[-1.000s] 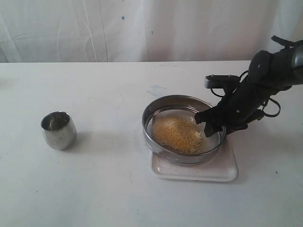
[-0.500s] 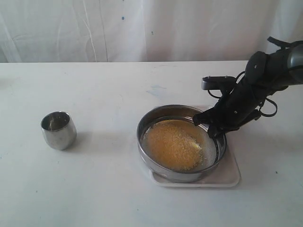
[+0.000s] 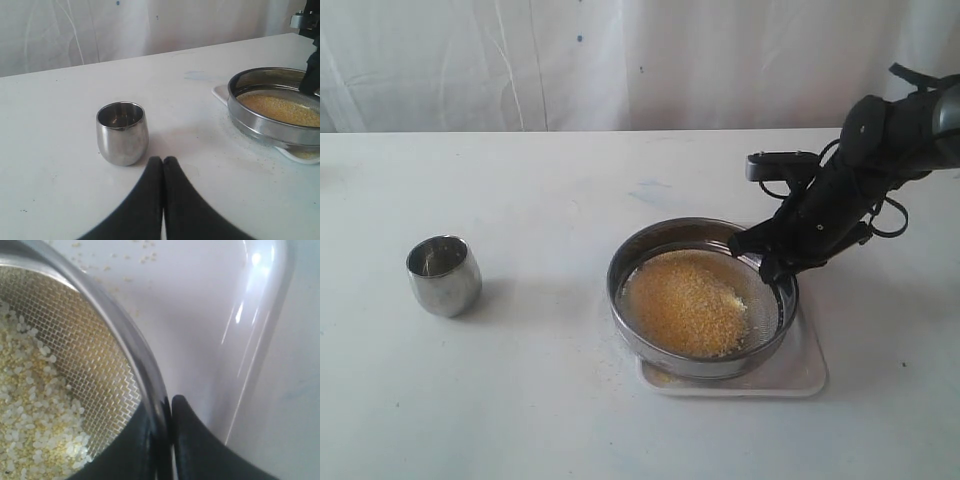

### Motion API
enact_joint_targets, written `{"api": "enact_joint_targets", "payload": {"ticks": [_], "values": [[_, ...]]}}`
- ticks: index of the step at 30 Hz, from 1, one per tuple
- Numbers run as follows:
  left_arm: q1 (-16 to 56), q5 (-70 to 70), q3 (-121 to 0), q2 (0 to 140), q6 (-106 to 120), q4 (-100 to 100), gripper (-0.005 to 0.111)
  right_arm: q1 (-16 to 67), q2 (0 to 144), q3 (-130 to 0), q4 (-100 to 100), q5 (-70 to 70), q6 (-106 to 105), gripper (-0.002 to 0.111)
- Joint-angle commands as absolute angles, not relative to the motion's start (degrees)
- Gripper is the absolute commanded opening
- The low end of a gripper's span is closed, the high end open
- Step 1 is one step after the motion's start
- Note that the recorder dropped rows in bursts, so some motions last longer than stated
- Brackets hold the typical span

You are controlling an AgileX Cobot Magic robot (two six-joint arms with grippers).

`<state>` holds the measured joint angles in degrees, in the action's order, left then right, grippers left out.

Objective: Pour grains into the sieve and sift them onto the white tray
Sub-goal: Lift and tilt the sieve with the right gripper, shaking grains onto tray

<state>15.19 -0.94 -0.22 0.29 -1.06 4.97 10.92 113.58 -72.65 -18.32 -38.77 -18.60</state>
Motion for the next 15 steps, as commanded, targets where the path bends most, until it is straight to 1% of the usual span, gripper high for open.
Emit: {"api": "enact_joint_targets", "payload": {"ticks": [1, 15], "values": [[15.4, -0.9, 0.0, 0.0, -1.4, 5.1, 0.000, 10.3, 112.4, -73.8, -18.3, -38.7, -17.6, 0.000], [15.4, -0.9, 0.0, 0.0, -1.4, 5.1, 0.000, 4.5, 107.8, -73.9, -18.3, -40.8, -16.9, 0.000]]}}
